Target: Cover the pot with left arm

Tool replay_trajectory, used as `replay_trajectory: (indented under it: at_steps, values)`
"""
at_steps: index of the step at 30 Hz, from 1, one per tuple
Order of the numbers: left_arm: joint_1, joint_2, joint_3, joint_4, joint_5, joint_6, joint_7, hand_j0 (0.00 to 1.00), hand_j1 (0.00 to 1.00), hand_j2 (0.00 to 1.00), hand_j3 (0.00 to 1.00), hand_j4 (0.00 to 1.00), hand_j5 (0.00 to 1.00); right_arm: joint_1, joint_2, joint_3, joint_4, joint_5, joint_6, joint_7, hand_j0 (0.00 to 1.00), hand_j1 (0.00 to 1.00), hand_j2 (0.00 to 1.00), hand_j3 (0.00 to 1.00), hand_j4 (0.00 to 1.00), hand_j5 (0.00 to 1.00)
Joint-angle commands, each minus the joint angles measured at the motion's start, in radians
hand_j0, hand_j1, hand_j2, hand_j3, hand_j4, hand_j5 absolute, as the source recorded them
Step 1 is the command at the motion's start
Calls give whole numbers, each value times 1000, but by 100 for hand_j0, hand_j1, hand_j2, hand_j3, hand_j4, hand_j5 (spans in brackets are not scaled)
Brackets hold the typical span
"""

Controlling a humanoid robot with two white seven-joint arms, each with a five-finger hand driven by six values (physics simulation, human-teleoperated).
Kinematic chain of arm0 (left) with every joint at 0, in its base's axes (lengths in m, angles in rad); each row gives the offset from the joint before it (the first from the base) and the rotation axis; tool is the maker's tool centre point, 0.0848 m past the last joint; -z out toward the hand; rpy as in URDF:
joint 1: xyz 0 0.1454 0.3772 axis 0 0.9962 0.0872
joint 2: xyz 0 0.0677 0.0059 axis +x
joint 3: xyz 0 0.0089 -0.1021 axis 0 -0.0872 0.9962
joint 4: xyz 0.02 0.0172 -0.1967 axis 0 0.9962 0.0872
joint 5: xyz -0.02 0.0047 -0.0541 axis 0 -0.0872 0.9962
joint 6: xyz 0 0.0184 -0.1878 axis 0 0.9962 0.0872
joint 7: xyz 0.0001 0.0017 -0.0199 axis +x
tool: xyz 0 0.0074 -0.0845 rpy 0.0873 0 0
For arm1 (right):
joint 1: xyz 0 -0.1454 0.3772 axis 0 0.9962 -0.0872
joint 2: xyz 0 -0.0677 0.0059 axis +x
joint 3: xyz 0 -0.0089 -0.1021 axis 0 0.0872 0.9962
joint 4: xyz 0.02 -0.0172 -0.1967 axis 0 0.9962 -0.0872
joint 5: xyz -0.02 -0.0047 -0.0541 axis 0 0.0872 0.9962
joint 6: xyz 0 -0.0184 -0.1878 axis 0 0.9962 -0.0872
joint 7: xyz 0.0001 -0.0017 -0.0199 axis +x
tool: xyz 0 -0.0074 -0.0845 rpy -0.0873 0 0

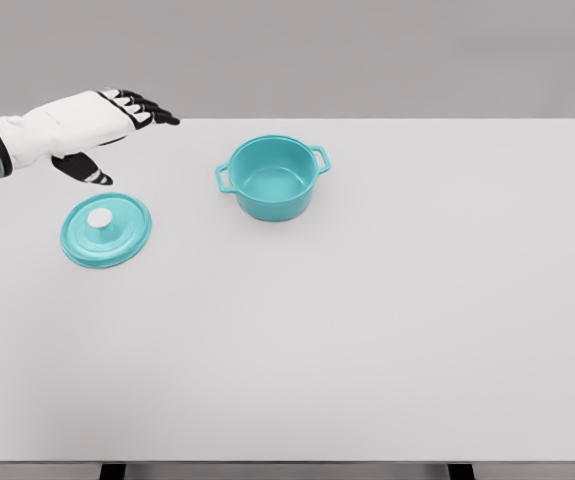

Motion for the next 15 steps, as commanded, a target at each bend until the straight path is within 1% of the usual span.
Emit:
replay_trajectory:
  at_steps: [1,4,5,7,11,13,14,15]
  values:
    - [0,-4,-10,-6,-3,-4,-2,100,100,100,100,100,100,0,0,0,3,-1,1,4,100,100,100,100,100,100]
    - [2,8,-9,-3,-3,-24,-2,100,100,100,100,100,100,3,0,-1,9,-1,5,-1,100,100,100,100,100,100]
    - [3,8,-10,10,-6,-43,-2,100,100,100,100,100,100,5,0,0,7,-1,5,-1,100,100,100,100,100,100]
    - [-3,7,-9,62,-7,-74,-2,100,100,100,100,100,100,6,0,-1,7,-1,5,-1,100,100,100,100,100,100]
    - [-2,20,-10,68,-10,-111,-2,100,100,100,100,100,100,5,0,0,7,-1,5,-1,100,100,100,100,100,100]
    - [-5,48,-18,102,-7,-145,-2,100,100,100,100,100,100,5,0,0,7,-1,5,-1,100,100,100,100,100,100]
    - [-21,76,-19,111,-4,-169,-2,100,100,100,100,100,100,6,0,0,7,-1,5,-2,100,100,100,100,100,100]
    - [-47,92,-47,146,11,-190,-2,100,100,100,100,100,100,6,0,0,9,-1,5,-2,100,100,100,100,100,100]
